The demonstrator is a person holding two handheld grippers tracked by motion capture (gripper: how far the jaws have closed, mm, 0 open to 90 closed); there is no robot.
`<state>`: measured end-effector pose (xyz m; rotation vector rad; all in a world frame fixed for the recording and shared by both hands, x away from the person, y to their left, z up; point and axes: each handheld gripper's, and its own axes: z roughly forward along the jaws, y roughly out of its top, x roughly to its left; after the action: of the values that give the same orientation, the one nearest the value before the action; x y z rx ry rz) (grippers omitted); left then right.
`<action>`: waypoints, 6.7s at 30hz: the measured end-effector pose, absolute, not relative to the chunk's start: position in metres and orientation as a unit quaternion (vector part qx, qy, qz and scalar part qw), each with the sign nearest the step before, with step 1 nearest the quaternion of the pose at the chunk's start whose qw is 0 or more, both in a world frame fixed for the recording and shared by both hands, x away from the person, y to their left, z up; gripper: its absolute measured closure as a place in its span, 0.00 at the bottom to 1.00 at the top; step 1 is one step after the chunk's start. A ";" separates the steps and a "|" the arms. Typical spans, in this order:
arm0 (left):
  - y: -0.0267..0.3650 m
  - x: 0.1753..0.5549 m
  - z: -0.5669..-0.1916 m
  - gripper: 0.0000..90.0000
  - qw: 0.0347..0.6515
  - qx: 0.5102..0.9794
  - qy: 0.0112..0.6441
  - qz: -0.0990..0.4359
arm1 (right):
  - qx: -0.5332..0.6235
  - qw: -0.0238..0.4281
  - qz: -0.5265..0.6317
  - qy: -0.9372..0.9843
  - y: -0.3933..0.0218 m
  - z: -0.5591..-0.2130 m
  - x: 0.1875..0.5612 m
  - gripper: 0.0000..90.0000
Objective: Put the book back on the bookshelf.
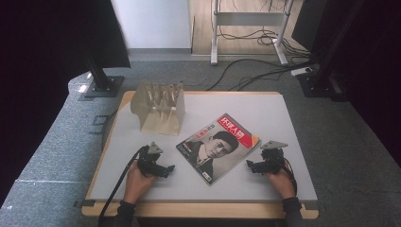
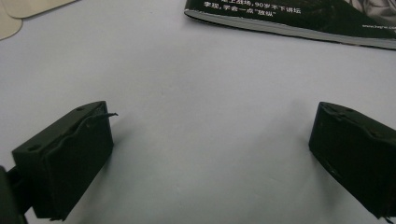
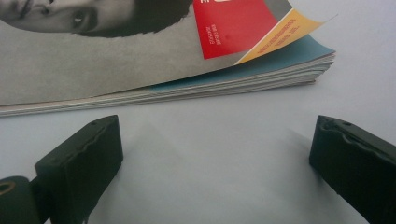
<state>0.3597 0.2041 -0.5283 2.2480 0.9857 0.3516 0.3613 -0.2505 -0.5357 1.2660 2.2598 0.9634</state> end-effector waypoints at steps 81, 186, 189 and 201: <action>0.111 0.417 -0.523 0.00 0.319 0.900 0.289 0.073 | 0.393 0.132 0.365 0.834 -0.229 -0.531 0.435 0.05; 0.134 0.367 -0.528 0.00 0.334 0.872 0.339 0.114 | 0.413 0.118 0.371 0.823 -0.184 -0.525 0.449 0.27; 0.134 0.367 -0.528 0.00 0.334 0.872 0.340 0.116 | 0.420 0.121 0.372 0.819 -0.179 -0.524 0.452 0.38; 0.133 0.367 -0.528 0.00 0.334 0.871 0.341 0.116 | 0.461 0.049 0.380 0.800 -0.192 -0.519 0.450 0.55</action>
<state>0.3669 0.1332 -0.5285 2.2746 0.8905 0.3038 0.4501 -0.1916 -0.5188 1.4053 2.4376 1.1591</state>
